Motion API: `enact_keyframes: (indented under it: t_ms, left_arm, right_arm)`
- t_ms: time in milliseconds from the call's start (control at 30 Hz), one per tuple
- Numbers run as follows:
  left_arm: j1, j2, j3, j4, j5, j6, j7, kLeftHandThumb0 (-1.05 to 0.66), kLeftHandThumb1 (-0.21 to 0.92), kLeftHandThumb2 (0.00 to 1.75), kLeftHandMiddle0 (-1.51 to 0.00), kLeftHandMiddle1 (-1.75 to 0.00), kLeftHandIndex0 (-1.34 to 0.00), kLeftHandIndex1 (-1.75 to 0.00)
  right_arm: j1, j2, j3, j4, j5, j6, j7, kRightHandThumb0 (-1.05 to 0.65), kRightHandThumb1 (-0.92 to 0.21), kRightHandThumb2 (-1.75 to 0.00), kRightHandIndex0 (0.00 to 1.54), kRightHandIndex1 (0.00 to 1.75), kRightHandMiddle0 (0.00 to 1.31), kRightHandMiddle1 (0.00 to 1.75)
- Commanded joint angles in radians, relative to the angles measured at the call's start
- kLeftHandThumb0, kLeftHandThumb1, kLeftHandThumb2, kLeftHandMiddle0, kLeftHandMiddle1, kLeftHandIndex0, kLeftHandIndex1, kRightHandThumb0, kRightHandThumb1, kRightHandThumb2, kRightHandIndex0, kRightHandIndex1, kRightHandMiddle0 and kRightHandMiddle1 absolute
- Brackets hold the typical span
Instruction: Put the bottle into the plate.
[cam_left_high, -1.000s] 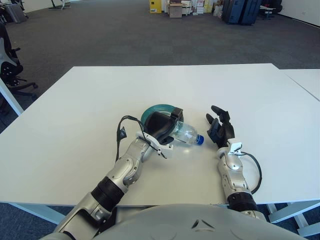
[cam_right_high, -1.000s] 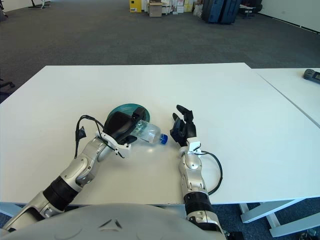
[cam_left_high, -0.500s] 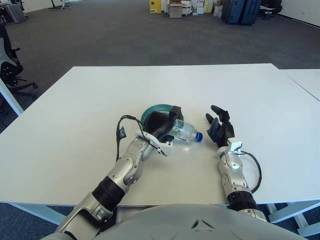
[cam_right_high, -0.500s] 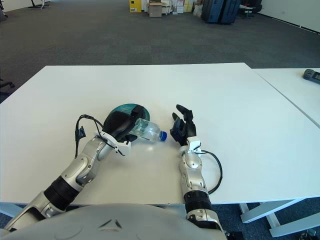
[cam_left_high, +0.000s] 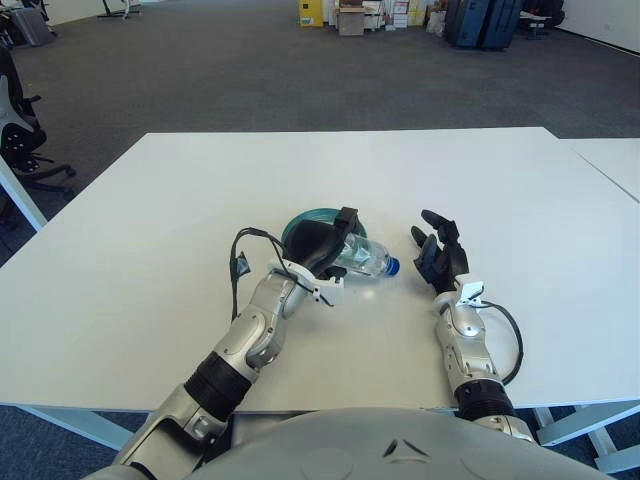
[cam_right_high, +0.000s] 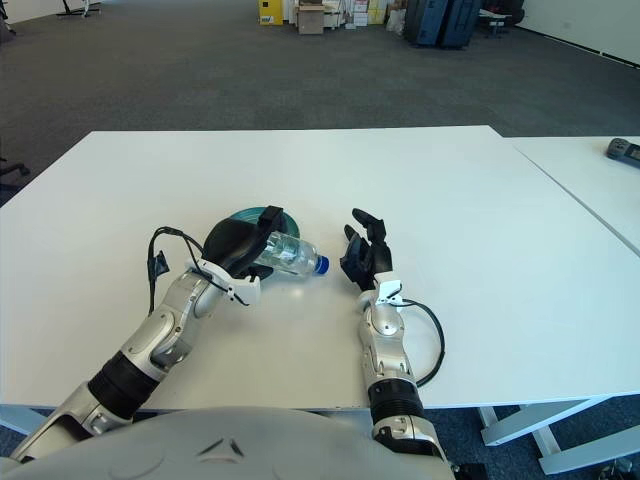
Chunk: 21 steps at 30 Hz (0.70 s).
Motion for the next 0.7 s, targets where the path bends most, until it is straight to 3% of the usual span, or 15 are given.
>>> enact_keyframes:
  t_ms: [0,667]
  left_arm:
    - [-0.036,-0.002,0.025,-0.011,-0.008,0.012,0.004,-0.46,0.38,1.23,-1.16,-1.75,-0.56,-1.75]
    - [-0.061,-0.012,0.059,0.026,-0.082,0.018,-0.018,-0.46,0.39,1.22,-1.18,-1.75,-0.56,-1.75]
  right_arm:
    - [0.043,-0.004,-0.004,0.073,0.007,0.031,0.000,-0.86,-0.92,-1.03,0.51,0.02,0.00,0.88]
    - [0.041,-0.010,0.002,0.081,-0.008,0.027,-0.005,-0.87,-0.92,-1.01,0.50,0.01,0.00,0.88]
